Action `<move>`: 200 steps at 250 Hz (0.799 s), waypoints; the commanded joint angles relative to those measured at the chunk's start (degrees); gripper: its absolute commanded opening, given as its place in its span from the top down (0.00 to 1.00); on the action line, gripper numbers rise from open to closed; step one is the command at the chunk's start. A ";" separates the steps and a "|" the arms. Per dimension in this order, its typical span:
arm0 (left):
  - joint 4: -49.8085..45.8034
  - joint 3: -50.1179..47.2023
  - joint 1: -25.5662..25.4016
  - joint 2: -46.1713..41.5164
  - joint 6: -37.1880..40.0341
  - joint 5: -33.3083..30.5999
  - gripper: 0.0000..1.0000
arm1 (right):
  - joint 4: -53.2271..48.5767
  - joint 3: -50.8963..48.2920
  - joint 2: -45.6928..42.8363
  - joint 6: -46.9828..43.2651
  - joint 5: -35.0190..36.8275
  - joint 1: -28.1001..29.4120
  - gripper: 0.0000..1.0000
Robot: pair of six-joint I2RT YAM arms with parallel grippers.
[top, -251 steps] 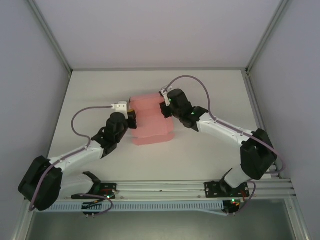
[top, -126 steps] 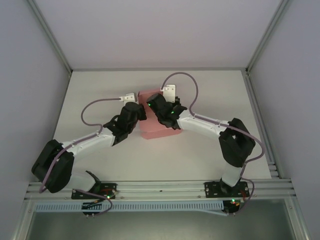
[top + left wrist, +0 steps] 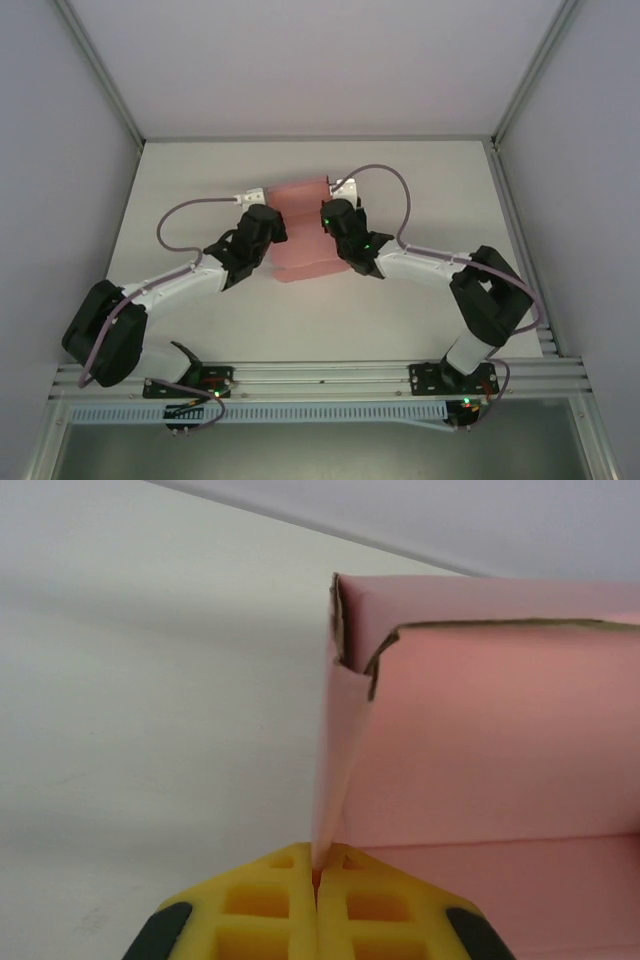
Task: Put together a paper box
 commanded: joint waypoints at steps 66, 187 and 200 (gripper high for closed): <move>1.97 -1.75 2.32 -5.10 6.75 3.62 1.00 | -0.94 -4.19 -13.60 -0.75 -19.71 -0.35 0.00; -27.26 12.58 12.07 -0.06 53.62 50.01 1.00 | -20.18 -13.50 -38.56 15.72 -20.21 -10.66 0.00; -33.16 15.89 11.48 3.04 58.57 50.10 1.00 | -22.77 -14.15 -40.03 16.85 -19.87 -12.04 0.00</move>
